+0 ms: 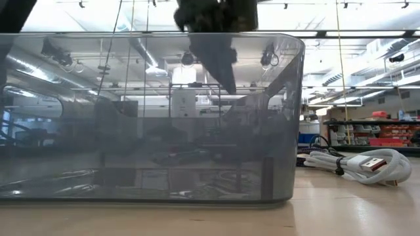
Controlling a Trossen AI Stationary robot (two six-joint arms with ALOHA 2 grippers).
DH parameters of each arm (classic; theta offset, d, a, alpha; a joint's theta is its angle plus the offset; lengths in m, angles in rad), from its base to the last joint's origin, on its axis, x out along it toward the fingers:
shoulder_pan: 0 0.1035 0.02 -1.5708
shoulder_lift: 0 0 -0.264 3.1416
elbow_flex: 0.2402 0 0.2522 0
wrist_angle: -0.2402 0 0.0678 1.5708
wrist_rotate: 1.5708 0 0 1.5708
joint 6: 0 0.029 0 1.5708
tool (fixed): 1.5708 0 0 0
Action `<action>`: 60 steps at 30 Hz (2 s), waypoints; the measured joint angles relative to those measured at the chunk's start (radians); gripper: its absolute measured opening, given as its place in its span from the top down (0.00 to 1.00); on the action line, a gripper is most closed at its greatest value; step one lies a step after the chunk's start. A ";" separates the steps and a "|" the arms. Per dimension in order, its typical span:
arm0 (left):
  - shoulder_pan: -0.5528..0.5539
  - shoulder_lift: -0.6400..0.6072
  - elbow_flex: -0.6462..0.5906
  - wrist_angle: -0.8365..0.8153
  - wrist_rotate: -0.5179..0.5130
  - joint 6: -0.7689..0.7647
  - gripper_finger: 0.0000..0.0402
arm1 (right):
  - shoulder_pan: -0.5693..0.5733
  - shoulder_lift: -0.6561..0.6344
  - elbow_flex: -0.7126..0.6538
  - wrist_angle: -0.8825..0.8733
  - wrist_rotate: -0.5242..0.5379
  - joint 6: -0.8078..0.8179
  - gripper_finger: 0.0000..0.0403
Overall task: Pick and place USB-C Cables
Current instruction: Put the violet charger cable into the black bin
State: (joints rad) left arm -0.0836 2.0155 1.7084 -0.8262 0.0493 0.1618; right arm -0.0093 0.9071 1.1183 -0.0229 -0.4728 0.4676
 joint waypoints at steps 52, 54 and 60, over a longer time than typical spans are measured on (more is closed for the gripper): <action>0.041 0.239 0.000 0.141 -0.009 0.093 0.63 | 0.000 0.032 -0.001 0.105 -0.021 0.031 0.70; 0.041 0.237 0.000 0.144 -0.012 0.083 0.78 | 0.000 0.032 -0.001 0.104 -0.021 0.031 0.70; 0.042 0.223 0.006 0.114 -0.016 0.026 0.91 | 0.000 0.028 -0.001 0.105 -0.021 0.031 0.70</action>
State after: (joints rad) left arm -0.0421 2.2382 1.7141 -0.7125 0.0328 0.1879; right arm -0.0090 0.9348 1.1175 0.0821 -0.4934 0.4984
